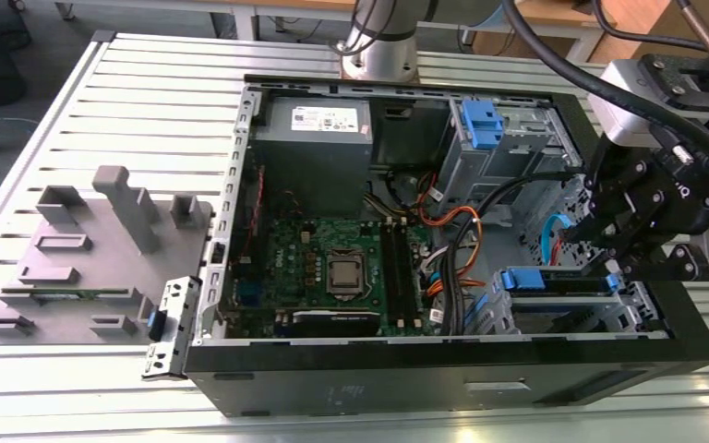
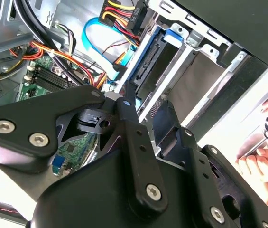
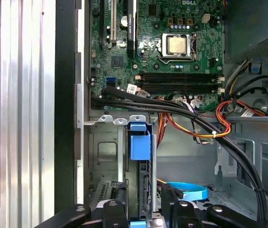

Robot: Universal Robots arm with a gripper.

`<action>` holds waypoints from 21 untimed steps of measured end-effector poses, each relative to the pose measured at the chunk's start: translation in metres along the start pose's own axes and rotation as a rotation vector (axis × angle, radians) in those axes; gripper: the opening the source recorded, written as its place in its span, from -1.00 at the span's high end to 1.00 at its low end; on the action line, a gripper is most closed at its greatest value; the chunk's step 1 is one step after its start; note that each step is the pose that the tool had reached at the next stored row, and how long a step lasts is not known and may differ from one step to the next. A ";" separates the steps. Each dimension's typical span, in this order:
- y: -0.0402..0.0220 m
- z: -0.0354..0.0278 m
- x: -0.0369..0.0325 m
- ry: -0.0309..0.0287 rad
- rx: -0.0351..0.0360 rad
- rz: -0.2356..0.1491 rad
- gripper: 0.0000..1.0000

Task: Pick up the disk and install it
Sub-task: 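Insert the first disk wire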

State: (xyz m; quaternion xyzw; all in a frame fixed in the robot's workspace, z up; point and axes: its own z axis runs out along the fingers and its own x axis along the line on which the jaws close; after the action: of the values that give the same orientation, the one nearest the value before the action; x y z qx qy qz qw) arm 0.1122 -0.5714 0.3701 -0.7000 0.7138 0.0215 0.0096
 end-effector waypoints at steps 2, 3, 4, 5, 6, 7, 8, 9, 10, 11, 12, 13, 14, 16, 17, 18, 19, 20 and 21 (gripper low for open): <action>0.0000 0.0002 -0.0018 -0.0002 0.0001 0.000 0.16; 0.0001 0.0003 -0.0026 -0.0002 0.0001 0.000 0.16; 0.0001 0.0003 -0.0032 -0.0001 0.0001 0.000 0.16; 0.0001 0.0004 -0.0038 -0.0002 0.0001 0.000 0.16; 0.0001 0.0004 -0.0043 -0.0002 0.0002 0.000 0.16; 0.0001 0.0004 -0.0047 -0.0002 0.0002 0.000 0.16; 0.0001 0.0005 -0.0047 -0.0002 0.0002 0.000 0.16; 0.0001 0.0005 -0.0047 -0.0002 0.0002 0.000 0.16; 0.0001 0.0005 -0.0048 -0.0002 0.0002 0.000 0.16; 0.0001 0.0005 -0.0048 -0.0002 0.0002 0.000 0.16; 0.0001 0.0005 -0.0048 -0.0002 0.0002 0.000 0.16; 0.0001 0.0004 -0.0048 -0.0001 0.0002 0.000 0.16; 0.0001 0.0005 -0.0048 -0.0001 0.0002 0.000 0.16; 0.0001 0.0013 -0.0049 -0.0002 0.0006 0.000 0.16; 0.0001 0.0019 -0.0048 -0.0001 0.0010 0.000 0.16; 0.0001 0.0028 -0.0047 -0.0002 0.0015 0.000 0.16; 0.0000 0.0034 -0.0047 -0.0001 0.0017 0.000 0.16; 0.0000 0.0037 -0.0047 -0.0001 0.0019 0.000 0.16; 0.0000 0.0038 -0.0047 0.0000 0.0019 0.000 0.16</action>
State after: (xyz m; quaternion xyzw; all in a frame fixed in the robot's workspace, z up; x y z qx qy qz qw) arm 0.1122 -0.5666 0.3665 -0.7000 0.7138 0.0208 0.0103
